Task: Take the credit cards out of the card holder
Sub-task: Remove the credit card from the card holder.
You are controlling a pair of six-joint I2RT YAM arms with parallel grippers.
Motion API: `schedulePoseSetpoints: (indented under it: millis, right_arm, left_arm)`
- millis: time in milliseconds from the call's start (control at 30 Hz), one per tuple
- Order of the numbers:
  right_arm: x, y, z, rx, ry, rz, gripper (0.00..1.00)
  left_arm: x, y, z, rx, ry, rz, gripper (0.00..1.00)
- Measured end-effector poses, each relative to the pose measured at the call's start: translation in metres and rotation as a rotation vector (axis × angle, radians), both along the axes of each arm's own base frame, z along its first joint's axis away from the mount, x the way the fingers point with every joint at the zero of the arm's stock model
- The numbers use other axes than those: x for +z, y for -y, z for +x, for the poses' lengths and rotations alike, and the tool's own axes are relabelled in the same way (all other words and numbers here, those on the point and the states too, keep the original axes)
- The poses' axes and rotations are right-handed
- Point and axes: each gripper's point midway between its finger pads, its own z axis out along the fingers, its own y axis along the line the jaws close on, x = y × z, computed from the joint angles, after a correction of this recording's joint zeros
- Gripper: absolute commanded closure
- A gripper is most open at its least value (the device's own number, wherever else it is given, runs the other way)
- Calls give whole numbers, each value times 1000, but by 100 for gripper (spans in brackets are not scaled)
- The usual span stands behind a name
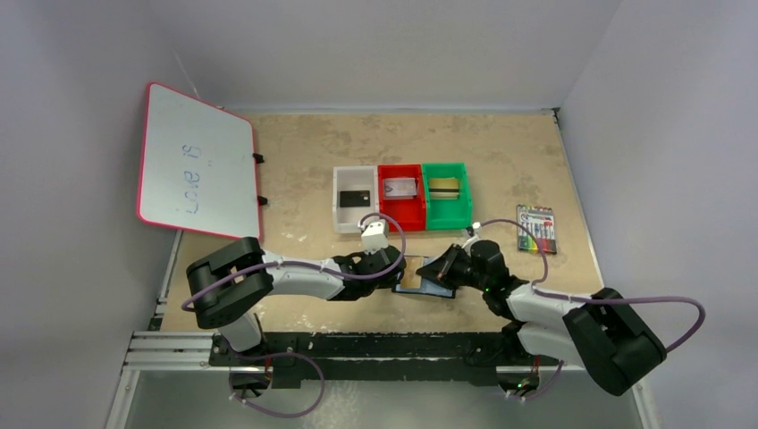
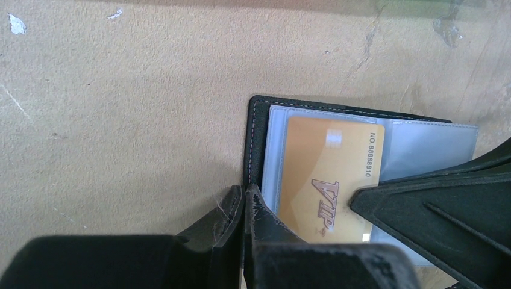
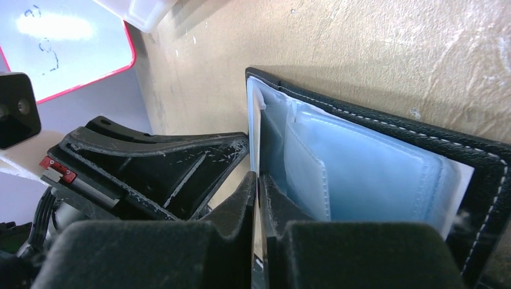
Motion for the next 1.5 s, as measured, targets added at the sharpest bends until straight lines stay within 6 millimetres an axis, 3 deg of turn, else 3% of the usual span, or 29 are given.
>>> schedulePoseSetpoints:
  millis: [67,300,633,767,933,1133,1500]
  right_arm:
    - [1,1,-1,0,0,-2,86]
    - [4,2,-2,1,6,-3,93]
    - [8,4,-2,-6,16,3,84]
    - [9,7,-2,-9,15,-2,93]
    - [9,9,-3,-14,11,-7,91]
    - [6,13,-8,-9,0,-30,100]
    - [4,23,-15,-22,-3,-72,100]
  left_arm:
    - [0,0,0,0,0,0,100]
    - [0,0,0,0,0,0,100]
    - [0,0,0,0,0,1,100]
    - [0,0,0,0,0,1,100]
    - [0,0,0,0,-1,2,100]
    - [0,-1,0,-1,-1,3,100]
    - [0,-1,0,-1,-1,3,100]
